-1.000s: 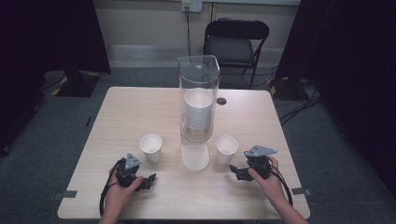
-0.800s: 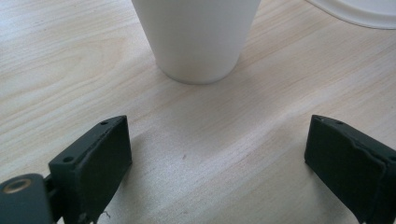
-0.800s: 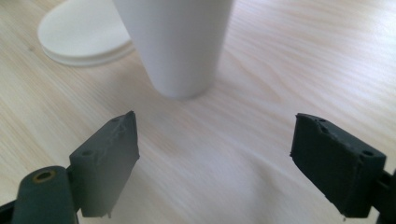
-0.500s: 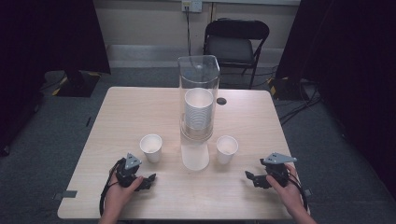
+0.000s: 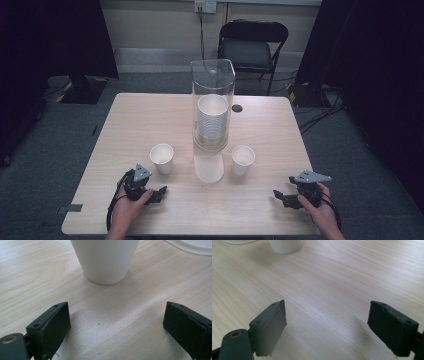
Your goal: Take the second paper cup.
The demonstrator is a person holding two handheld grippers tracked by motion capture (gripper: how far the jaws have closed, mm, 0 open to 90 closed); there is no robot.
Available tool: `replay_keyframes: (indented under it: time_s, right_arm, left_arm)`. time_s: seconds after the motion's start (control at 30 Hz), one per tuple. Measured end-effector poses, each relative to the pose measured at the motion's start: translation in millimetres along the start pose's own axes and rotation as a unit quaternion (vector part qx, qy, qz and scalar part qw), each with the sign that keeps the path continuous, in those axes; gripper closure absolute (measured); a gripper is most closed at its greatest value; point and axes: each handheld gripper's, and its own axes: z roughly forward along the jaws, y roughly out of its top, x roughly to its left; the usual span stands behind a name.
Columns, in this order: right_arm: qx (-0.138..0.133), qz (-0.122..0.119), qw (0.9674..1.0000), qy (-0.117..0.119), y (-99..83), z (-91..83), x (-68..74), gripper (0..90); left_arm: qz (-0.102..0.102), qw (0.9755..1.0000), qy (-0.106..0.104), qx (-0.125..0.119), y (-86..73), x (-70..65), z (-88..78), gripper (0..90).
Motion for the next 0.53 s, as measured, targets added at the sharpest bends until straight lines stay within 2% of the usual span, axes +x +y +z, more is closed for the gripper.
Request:
replay_keyframes:
  time_s: [0.17,0.53]
  right_arm:
    - [0.015,-0.015,0.9998,0.000,-8.7,-0.2,0.1,14.5]
    - [0.013,-0.030,0.9994,0.015,-11.9,1.0,-4.4,13.2]
  left_arm:
    - [0.000,1.0000,0.000,0.000,0.0,0.0,0.0,6.8]
    - [0.001,1.0000,0.000,0.000,0.0,0.0,-0.1,6.8]
